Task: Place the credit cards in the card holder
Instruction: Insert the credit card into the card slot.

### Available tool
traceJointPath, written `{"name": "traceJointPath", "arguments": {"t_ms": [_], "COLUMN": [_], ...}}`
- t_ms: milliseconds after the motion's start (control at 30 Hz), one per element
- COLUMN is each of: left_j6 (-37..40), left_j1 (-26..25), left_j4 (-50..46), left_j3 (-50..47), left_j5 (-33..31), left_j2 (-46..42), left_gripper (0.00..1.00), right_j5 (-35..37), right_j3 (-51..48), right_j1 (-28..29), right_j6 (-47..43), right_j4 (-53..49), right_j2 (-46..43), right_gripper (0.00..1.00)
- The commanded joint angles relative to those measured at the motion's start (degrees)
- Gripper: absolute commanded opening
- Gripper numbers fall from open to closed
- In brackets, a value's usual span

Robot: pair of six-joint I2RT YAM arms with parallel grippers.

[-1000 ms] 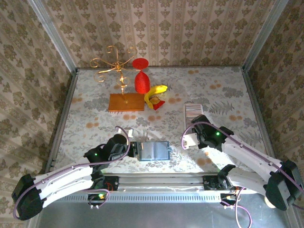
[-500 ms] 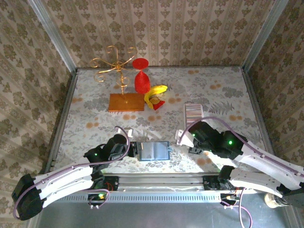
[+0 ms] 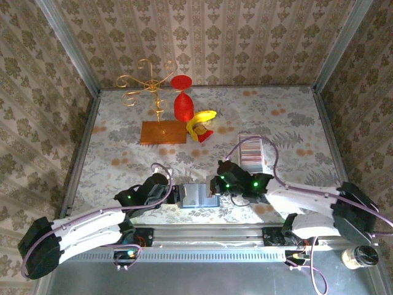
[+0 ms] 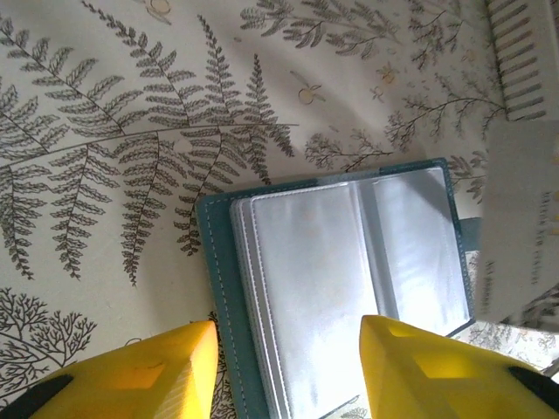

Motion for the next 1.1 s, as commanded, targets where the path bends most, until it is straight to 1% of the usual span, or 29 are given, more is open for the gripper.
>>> {"name": "traceJointPath", "arguments": {"t_ms": [0, 67, 200, 367, 433, 500, 633, 833, 1000, 1067], "left_j6": [-1.2, -1.29, -1.2, -1.11, -0.88, -0.5, -0.5, -0.67, -0.76, -0.85], "left_j1": [0.47, 0.46, 0.46, 0.41, 0.34, 0.37, 0.29, 0.33, 0.25, 0.14], "left_j4": [1.67, 2.31, 2.68, 3.24, 2.95, 2.67, 3.37, 3.33, 3.25, 3.24], "left_j3": [0.19, 0.45, 0.63, 0.1, 0.23, 0.58, 0.72, 0.75, 0.72, 0.72], "left_j5": [1.67, 2.19, 2.65, 2.87, 2.96, 3.33, 3.97, 3.88, 4.01, 3.97], "left_j2": [1.86, 3.17, 4.63, 5.01, 5.35, 5.96, 7.14, 8.56, 9.61, 9.94], "left_gripper": [0.48, 0.48, 0.48, 0.45, 0.44, 0.43, 0.42, 0.36, 0.34, 0.33], "right_j5": [-2.25, -3.2, -3.06, -0.31, 0.25, 0.49, 1.0, -0.42, -0.98, -1.08], "right_j3": [-0.76, -1.81, -1.7, -3.41, -4.97, -6.42, -7.36, -7.85, -7.85, -7.78], "right_j1": [1.07, 1.07, 1.16, 1.17, 1.16, 1.16, 1.16, 1.16, 1.16, 1.16], "right_j6": [10.63, 12.16, 12.31, 11.66, 12.53, 13.12, 13.26, 14.27, 14.32, 14.27], "right_j4": [12.98, 16.61, 15.79, 11.73, 12.15, 12.93, 13.66, 18.03, 19.55, 19.52], "right_j2": [3.36, 5.44, 8.32, 6.59, 6.57, 4.26, 3.39, 4.96, 5.78, 7.57], "right_gripper": [0.0, 0.0, 0.0, 0.0, 0.0, 0.0, 0.0, 0.0, 0.0, 0.0]}}
